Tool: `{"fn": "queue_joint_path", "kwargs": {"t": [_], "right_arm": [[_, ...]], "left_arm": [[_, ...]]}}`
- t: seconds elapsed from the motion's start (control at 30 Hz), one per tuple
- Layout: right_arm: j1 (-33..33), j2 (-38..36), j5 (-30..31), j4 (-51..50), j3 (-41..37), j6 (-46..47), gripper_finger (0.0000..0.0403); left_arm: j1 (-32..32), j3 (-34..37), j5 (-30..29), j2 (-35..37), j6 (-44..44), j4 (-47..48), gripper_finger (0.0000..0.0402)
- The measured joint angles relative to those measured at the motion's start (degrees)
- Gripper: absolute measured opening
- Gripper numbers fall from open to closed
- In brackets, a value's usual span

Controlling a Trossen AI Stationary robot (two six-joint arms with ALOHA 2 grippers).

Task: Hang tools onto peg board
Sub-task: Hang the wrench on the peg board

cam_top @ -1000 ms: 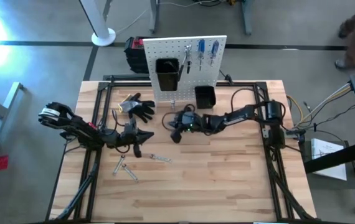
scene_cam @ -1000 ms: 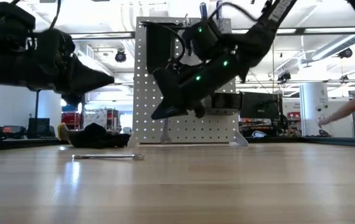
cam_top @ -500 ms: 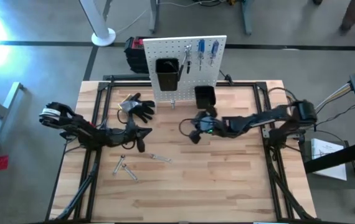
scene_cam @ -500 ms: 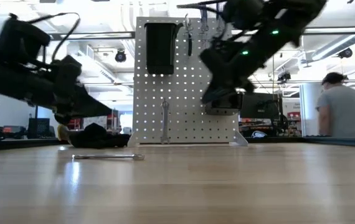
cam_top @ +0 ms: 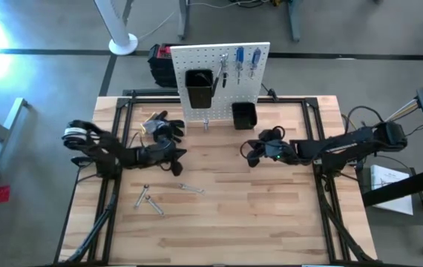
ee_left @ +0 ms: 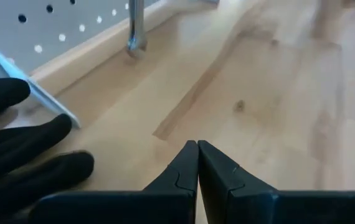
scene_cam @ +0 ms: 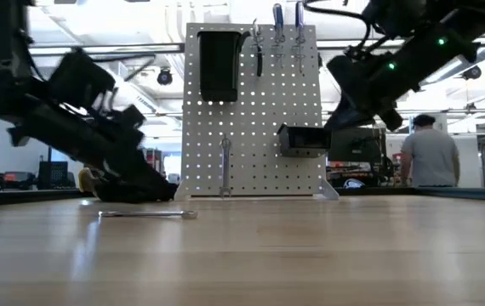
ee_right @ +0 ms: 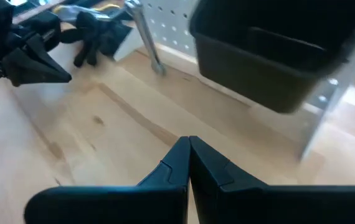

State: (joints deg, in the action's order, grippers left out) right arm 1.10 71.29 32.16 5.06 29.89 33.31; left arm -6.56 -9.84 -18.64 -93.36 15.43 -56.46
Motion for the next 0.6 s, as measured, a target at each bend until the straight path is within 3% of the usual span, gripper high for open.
{"fn": "queue_joint_path", "kwargs": {"t": [0.2,0.37,0.6], "right_arm": [[0.69,0.30,1.11,-0.16,-1.25,1.42,0.0000],[1.05,1.31,1.97,0.16,-1.14,1.80,0.0000],[1.16,1.52,2.91,-0.07,-1.22,1.76,0.0000]], "left_arm": [[-4.93,-2.58,0.23,-7.29,0.14,-0.21,0.0000],[-8.80,-3.75,1.43,-12.66,0.68,-5.76,0.0000],[-11.37,-3.84,0.65,-16.55,0.83,-10.54,0.0000]]}}
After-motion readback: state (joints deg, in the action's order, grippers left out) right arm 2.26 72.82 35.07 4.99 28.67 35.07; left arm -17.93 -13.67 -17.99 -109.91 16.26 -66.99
